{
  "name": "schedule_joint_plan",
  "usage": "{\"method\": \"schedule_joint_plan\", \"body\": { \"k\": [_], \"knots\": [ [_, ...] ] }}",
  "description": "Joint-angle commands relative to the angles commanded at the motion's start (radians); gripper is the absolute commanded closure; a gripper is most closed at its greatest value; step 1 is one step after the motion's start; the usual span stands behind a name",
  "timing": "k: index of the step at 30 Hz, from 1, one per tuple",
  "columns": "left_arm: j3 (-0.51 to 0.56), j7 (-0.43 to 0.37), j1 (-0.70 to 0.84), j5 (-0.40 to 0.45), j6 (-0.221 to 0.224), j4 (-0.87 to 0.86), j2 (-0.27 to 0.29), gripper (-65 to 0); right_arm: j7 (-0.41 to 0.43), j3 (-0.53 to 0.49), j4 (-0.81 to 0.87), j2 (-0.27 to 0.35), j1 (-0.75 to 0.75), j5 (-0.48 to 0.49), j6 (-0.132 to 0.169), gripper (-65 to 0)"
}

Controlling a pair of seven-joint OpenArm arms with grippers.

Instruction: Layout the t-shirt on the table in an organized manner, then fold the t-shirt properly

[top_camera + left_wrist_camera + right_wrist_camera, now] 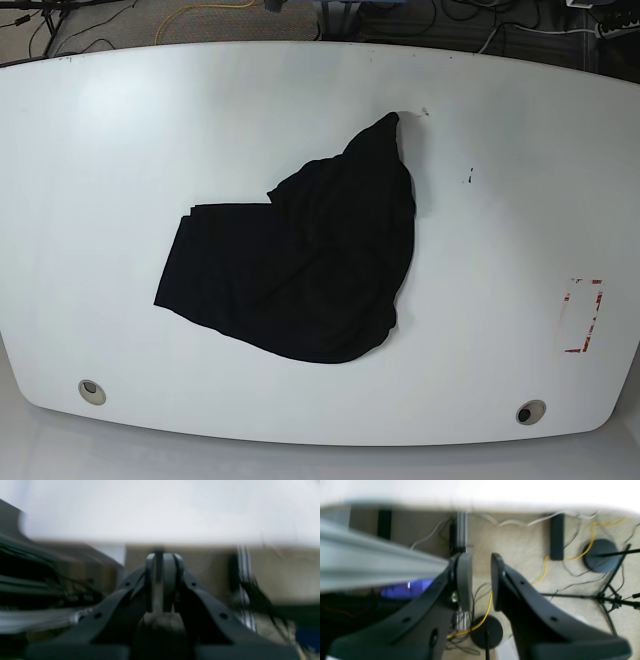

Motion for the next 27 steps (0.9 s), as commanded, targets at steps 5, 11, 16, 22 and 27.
{"method": "schedule_joint_plan", "body": {
  "k": [5, 11, 16, 22, 27],
  "knots": [
    [0.002, 0.000, -0.071, 0.000, 0.000, 0.021, -0.002, -4.2, 0.000, 0.002, 0.015, 0.000, 0.083, -0.006, 0.000, -12.2],
    [0.006, 0.002, -0.138, 0.000, 0.000, 0.021, 0.000, -4.3, 0.000, 0.002, 0.018, 0.003, 0.181, -0.008, 0.000, -12.2],
    [0.034, 0.002, -0.209, 0.000, 0.000, 0.026, -0.002, -4.4, 0.000, 0.003, 0.018, 0.006, 0.275, -0.009, 0.000, -12.8],
    [0.071, 0.003, -0.287, 0.002, 0.000, 0.026, 0.003, -13.3, -0.041, 0.000, 0.017, 0.048, 0.405, -0.009, 0.000, -13.2],
    [0.107, 0.003, -0.342, 0.002, 0.000, 0.026, 0.005, -32.1, -0.210, 0.000, 0.017, 0.058, 0.543, -0.009, 0.000, -16.2]
  ]
}}
